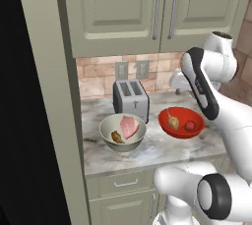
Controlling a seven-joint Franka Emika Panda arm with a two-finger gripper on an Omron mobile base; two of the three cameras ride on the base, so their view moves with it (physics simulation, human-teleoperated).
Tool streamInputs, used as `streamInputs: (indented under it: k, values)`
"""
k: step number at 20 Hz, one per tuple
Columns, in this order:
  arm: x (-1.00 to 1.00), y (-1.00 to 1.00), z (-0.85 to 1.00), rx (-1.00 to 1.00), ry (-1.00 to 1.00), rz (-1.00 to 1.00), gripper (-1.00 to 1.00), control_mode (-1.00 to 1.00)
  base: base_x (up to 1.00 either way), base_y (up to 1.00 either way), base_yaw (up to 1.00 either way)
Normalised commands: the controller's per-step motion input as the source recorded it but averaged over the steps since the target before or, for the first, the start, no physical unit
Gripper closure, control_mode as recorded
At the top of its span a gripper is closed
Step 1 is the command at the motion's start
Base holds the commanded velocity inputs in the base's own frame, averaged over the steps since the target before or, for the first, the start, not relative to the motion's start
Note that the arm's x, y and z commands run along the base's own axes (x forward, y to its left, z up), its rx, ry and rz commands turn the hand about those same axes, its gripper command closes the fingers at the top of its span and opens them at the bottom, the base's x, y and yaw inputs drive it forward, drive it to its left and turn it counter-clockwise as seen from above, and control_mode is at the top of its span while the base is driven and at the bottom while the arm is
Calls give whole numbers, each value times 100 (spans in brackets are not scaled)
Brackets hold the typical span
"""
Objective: Place the bowl with the onion and bell pepper on the second highest shelf of the fridge. Place the bowl with the steak and chicken drumstick on the top shelf of the fridge.
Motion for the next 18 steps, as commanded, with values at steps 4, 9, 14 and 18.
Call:
streamInputs:
  k: [4,9,14,18]
  values:
    - [-22,-98,-31,16,2,-50,-100,-100,0,0,0]
    - [-23,-80,-34,10,0,-47,-100,-100,0,0,0]
    - [-5,-61,-41,4,4,-44,-100,-100,0,0,0]
    - [7,-46,-23,0,2,-21,-100,-100,0,0,0]
